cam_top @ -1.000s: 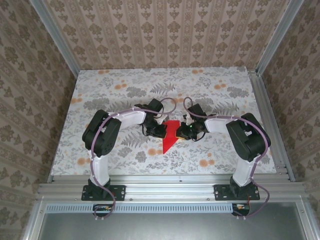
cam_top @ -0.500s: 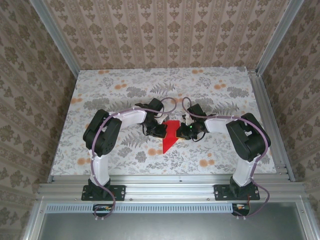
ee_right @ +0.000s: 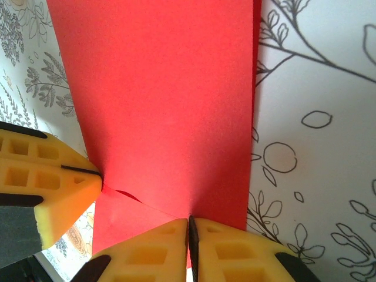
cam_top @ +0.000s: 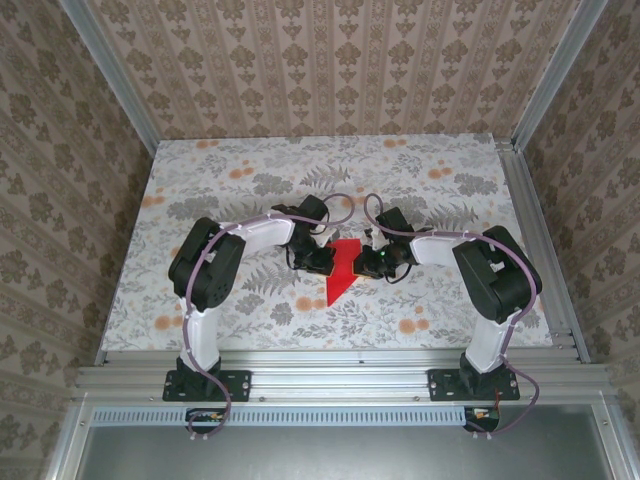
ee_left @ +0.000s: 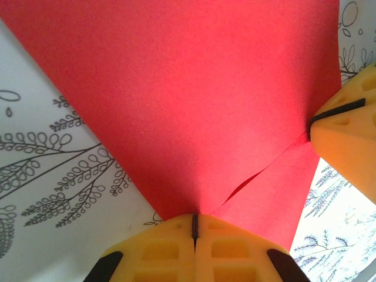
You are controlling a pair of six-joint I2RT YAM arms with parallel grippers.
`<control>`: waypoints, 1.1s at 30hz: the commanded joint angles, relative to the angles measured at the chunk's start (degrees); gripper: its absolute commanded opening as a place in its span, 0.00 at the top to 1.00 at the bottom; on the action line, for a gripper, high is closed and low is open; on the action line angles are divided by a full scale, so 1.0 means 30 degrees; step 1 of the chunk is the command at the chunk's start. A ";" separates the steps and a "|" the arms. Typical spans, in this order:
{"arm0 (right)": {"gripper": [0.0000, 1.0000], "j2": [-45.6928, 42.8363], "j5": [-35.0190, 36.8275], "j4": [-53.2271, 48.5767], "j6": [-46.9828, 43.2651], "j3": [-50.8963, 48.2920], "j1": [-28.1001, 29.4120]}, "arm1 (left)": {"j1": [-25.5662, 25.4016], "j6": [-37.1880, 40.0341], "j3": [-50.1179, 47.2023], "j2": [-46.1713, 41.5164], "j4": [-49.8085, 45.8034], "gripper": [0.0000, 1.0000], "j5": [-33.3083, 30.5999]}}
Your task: Fold a paper plane with a square sheet of paper (pick it up from the middle)
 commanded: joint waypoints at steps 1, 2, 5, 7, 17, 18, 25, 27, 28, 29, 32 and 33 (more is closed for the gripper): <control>0.85 0.0637 0.1541 -0.1464 -0.0391 -0.0691 -0.0153 | -0.0086 -0.0076 -0.0003 0.0796 -0.0059 0.95 -0.0780; 0.85 0.0550 0.1519 -0.1440 -0.0376 -0.0687 -0.0166 | -0.0072 -0.0058 0.0025 0.0697 -0.0098 0.95 -0.0779; 0.85 0.0220 0.1486 -0.1409 -0.0347 -0.0699 -0.0165 | -0.0086 0.0035 0.0033 0.0543 -0.0245 0.95 -0.0809; 0.84 -0.0074 0.1790 -0.1572 -0.0431 -0.0600 -0.0195 | -0.0083 0.0069 0.0036 0.0654 -0.0389 0.95 -0.0895; 0.81 -0.0718 0.2920 -0.1664 -0.0666 -0.0937 -0.0919 | -0.0115 0.0181 -0.0428 0.1119 -0.0161 0.95 -0.0866; 0.81 -0.0669 0.2925 -0.1707 -0.0746 -0.0872 -0.1000 | -0.0112 0.0213 -0.0468 0.1143 -0.0161 0.95 -0.0867; 0.81 -0.1646 0.2993 -0.2411 -0.1182 -0.0705 -0.1583 | -0.0115 0.0256 -0.0497 0.1128 -0.0152 0.95 -0.0780; 0.81 -0.2056 0.2788 -0.2463 -0.1177 -0.0565 -0.1594 | -0.0094 0.0279 -0.0374 0.1102 -0.0190 0.95 -0.0754; 0.81 -0.2187 0.2575 -0.2387 -0.1154 -0.0509 -0.1567 | -0.0116 0.0278 -0.0330 0.1099 -0.0240 0.95 -0.0696; 0.81 -0.2353 0.2368 -0.2298 -0.1048 -0.0503 -0.1570 | -0.0139 0.0308 -0.0249 0.1056 -0.0248 0.95 -0.0663; 0.81 -0.2530 0.1892 -0.2041 -0.0910 -0.0304 -0.1513 | -0.0172 0.0332 -0.0099 0.1097 -0.0347 0.95 -0.0607; 0.81 -0.2479 0.1731 -0.1934 -0.0854 -0.0264 -0.1492 | -0.0188 0.0369 -0.0032 0.1099 -0.0391 0.95 -0.0582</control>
